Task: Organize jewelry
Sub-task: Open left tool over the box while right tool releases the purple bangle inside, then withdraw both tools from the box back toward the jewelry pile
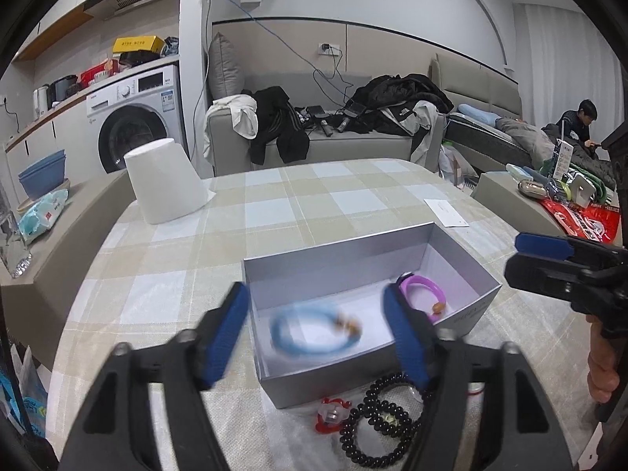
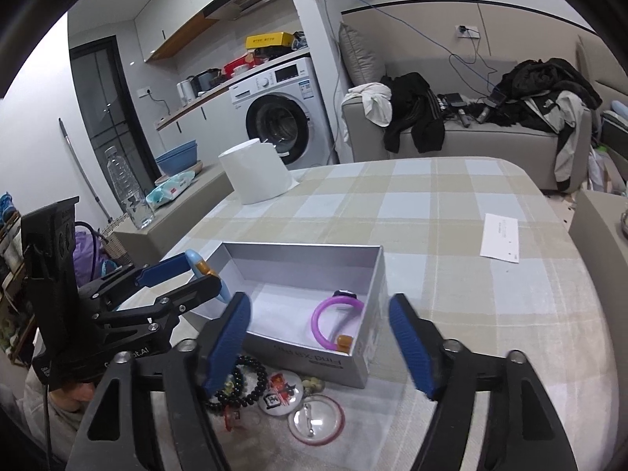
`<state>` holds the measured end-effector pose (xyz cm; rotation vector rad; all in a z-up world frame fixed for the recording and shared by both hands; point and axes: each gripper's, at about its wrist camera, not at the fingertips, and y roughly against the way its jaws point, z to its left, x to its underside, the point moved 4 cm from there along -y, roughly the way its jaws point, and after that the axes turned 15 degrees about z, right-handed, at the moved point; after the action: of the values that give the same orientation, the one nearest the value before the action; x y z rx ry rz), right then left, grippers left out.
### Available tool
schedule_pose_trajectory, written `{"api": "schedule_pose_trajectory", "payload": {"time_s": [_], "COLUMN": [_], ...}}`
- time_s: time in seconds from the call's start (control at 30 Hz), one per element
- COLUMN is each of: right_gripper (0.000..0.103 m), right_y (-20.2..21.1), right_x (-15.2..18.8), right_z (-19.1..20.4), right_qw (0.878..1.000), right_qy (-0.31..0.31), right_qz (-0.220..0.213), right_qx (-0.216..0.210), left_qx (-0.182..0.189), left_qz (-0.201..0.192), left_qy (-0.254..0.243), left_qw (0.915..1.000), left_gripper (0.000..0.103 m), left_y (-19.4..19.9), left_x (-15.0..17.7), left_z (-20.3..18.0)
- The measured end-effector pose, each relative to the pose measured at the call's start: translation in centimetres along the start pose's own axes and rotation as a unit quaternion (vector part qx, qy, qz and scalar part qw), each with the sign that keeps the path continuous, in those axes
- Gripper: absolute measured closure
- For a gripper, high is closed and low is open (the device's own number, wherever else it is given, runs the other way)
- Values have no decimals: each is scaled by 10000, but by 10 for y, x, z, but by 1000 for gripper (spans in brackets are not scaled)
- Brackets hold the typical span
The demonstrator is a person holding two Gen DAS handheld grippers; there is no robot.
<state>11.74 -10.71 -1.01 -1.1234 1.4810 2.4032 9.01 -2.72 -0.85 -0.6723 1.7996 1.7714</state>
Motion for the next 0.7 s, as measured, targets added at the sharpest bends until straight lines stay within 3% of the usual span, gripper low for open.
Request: {"api": "schedule_pose_trajectory", "payload": {"time_s": [0.07,0.17,0.33,0.7], "right_gripper": [4,0,0,1], "right_y": [4,8,4,-13], "right_x": [4,10,23,49], "right_z": [-3,-7,-13,1], "right_qw": [10000,9998,9989,9961], "right_qy": [-39,-88,-110,251], "right_qz": [-50,-22,179,805], "right_qx": [35,156,419,260], "left_qx": [2,10,-52,4], "left_qz": [-152,-249,-189,156], "left_qy": [0,28,48,187], "left_qw": [9999,9997,9998,9997], "left_gripper": [9,1,1,1], "left_y": [8,17,19,11], "left_x": [2,5,13,36], "left_z": [0,1,3,7]}}
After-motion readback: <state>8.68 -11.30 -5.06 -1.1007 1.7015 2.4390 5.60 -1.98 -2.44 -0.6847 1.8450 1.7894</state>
